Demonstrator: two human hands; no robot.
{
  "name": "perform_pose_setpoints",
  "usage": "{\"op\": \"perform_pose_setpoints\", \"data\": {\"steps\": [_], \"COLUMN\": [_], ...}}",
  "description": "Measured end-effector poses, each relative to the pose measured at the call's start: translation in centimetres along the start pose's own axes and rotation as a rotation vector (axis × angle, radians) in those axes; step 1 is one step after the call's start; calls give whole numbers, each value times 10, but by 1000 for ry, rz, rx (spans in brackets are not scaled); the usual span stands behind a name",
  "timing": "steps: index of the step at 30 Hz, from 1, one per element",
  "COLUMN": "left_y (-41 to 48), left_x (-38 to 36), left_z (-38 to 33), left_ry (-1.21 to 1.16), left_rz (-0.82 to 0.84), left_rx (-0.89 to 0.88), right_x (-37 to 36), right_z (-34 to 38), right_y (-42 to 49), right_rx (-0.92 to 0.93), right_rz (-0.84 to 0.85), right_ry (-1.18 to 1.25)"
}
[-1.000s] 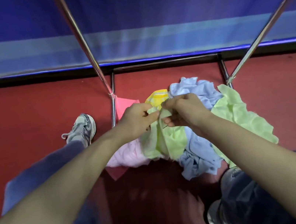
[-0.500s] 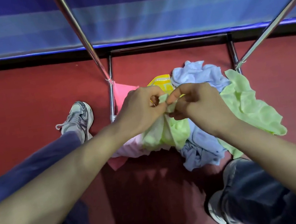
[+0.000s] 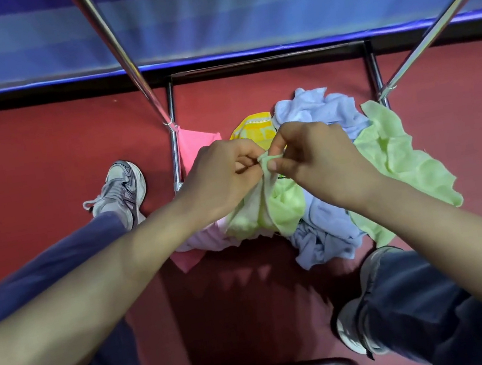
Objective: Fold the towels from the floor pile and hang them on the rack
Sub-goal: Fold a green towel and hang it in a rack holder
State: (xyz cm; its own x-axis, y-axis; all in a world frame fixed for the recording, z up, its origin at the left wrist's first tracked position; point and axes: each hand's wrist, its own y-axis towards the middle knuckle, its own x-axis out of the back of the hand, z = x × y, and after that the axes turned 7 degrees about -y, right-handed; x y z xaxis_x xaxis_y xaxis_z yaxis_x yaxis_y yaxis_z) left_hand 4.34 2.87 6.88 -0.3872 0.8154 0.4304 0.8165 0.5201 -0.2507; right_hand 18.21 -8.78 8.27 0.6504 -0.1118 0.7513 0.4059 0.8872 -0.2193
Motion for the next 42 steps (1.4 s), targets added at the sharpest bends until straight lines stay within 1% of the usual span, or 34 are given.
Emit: {"op": "perform_pose_setpoints", "data": {"steps": [4,9,12,14,18,21,25,28,31,33,38,40,42], "left_y": [-1,-3,-3,-2,-2,3,10,15,20,21,23,24,25], "left_x": [-1,2,4,3,4,9,20,31,41,46,52,54,52], "left_z": [-5,-8,-9,-7,-9,-10,-19,-25,-26,-22,-12,-11,-14], "left_ry": [-23,35,67,83,67,2,-331,-505,-578,-629,-643,-631,-614], "left_rz": [9,60,58,40,-1,-84,-208,-317,-416,-467,-480,-460,-415], "left_rx": [11,-4,-17,-17,10,21,148,216,316,384,389,378,326], "right_x": [1,1,2,4,10,12,7,4,5,6,16,25,34], "right_z": [-1,-2,-2,1,8,8,0,-5,-6,-6,-5,-4,-4], "right_y": [3,3,3,2,0,1,-1,-3,-4,-1,8,9,11], "right_rx": [-32,-66,-77,-64,-49,-33,0,9,-1,4,37,-27,-113], "right_rz": [9,10,31,88,240,282,324,300,266,200,-61,-169,-263], "right_ry": [-13,-76,-84,-71,38,-16,-193,-349,-387,-357,-295,-181,-54]}}
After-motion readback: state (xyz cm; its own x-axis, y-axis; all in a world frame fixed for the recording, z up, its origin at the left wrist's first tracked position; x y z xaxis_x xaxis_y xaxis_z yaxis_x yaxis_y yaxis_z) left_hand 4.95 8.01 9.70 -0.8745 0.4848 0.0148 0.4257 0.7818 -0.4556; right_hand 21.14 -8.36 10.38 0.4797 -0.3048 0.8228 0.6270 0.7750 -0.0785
